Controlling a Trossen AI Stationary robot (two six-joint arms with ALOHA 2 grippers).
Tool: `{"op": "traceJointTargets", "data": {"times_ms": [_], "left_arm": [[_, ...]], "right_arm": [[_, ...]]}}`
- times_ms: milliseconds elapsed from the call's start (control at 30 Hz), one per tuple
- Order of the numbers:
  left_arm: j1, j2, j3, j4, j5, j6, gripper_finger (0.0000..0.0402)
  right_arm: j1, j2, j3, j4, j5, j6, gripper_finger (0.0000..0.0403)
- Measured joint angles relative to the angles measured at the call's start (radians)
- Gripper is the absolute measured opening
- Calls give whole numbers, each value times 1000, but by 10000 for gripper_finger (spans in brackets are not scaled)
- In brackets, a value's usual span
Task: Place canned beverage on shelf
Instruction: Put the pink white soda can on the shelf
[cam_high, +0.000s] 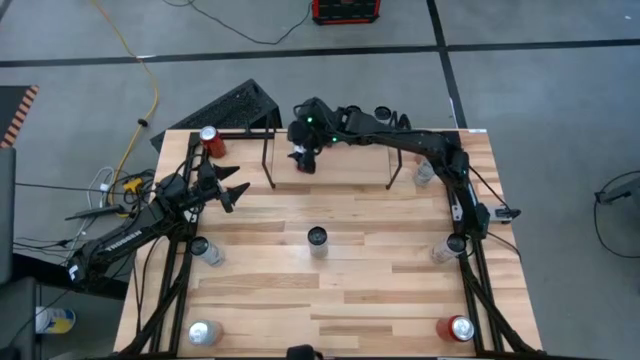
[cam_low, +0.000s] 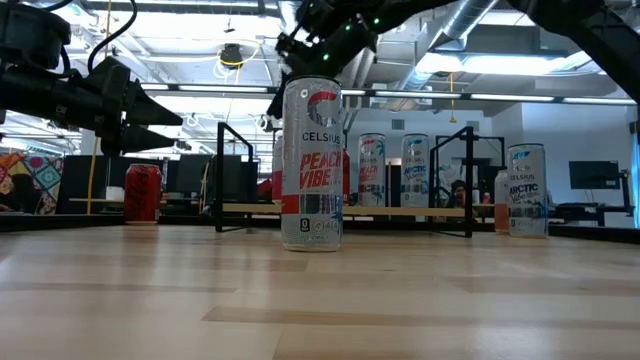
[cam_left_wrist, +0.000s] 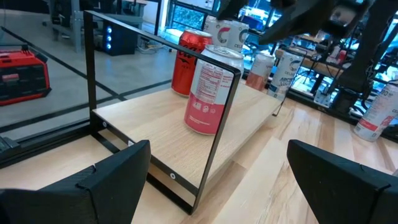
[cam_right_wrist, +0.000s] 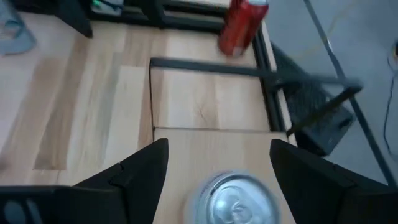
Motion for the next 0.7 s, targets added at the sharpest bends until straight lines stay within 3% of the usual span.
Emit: {"op": "traceJointTargets", "data": {"times_ms": [367, 700], "left_arm": [[0, 0, 0, -2, -10, 0, 364], [0, 0, 0, -2, -13, 0, 364]], "right_arm": [[-142, 2, -1, -85, -363, -154, 306], [-181, 34, -1, -88, -451, -268, 306]]}}
